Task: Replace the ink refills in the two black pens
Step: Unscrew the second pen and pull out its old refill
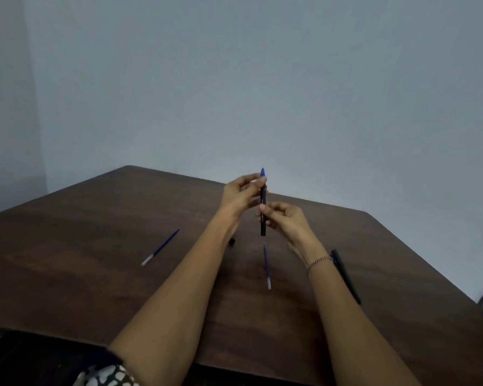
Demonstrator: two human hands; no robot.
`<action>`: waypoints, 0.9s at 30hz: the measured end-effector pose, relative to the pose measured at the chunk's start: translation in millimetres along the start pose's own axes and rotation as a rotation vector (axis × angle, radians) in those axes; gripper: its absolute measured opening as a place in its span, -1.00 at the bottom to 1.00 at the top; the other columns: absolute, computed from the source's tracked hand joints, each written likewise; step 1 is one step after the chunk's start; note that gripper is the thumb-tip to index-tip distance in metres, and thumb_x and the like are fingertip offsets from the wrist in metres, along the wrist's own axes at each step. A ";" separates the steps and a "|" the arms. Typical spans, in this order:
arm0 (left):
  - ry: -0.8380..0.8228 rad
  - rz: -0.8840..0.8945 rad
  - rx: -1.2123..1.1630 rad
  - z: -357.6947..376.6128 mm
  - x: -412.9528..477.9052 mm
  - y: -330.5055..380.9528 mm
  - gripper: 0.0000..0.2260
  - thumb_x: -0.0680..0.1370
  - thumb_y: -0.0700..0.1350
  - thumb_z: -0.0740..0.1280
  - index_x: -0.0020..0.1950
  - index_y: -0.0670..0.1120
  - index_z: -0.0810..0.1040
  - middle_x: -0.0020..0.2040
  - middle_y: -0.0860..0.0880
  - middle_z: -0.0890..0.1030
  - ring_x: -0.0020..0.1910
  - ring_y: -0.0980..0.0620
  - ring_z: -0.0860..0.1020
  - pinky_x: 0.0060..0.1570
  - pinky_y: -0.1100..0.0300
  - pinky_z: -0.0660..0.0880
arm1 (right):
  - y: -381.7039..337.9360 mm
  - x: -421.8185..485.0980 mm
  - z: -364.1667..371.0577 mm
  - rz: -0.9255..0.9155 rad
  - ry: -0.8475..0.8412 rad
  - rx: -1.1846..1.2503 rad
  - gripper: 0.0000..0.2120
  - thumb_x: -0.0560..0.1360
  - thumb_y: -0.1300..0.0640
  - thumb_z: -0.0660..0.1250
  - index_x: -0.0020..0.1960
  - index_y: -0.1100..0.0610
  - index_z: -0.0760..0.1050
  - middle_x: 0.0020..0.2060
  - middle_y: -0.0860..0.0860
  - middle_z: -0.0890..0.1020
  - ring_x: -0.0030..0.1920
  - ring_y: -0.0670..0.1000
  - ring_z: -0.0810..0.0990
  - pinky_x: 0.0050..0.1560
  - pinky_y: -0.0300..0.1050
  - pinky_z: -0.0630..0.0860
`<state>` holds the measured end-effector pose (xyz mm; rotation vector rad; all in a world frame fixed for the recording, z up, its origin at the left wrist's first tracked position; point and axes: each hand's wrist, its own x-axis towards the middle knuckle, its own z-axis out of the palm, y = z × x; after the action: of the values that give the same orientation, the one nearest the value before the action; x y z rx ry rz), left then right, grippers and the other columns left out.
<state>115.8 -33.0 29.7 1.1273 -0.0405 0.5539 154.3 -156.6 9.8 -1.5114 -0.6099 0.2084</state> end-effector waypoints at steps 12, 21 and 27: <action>-0.054 0.021 -0.015 -4.5 -7.3 4.3 -0.94 0.49 -0.28 0.36 -0.07 -0.16 0.57 -0.19 -0.04 0.61 -0.22 0.08 0.61 -0.18 0.26 0.59 | -3.6 -4.5 1.1 -0.012 -0.009 0.064 -0.90 0.45 0.26 0.41 -0.04 0.24 0.58 -0.32 0.01 0.65 -0.27 -0.11 0.61 -0.27 -0.37 0.52; -0.127 0.042 0.107 -8.6 -1.9 0.1 -0.81 0.50 -0.20 0.38 0.10 -0.08 0.59 -0.14 0.08 0.62 -0.07 0.15 0.57 -0.16 0.29 0.54 | -3.8 -4.6 3.3 -0.016 -0.048 -0.033 -0.89 0.41 0.22 0.46 -0.08 0.14 0.59 -0.19 0.00 0.65 -0.23 -0.17 0.63 -0.29 -0.37 0.52; -0.026 0.080 0.114 -5.6 -4.0 -0.8 -0.87 0.45 -0.22 0.43 -0.02 -0.12 0.61 -0.09 0.03 0.63 -0.06 0.12 0.60 -0.14 0.27 0.58 | -3.4 -3.1 3.5 -0.004 -0.014 -0.080 -0.75 0.37 0.18 0.50 0.01 0.22 0.57 -0.16 0.06 0.63 -0.20 -0.09 0.59 -0.32 -0.37 0.50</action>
<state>111.3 -30.0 25.3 1.2481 -0.0772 0.6192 149.1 -155.4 12.1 -1.5868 -0.6386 0.1941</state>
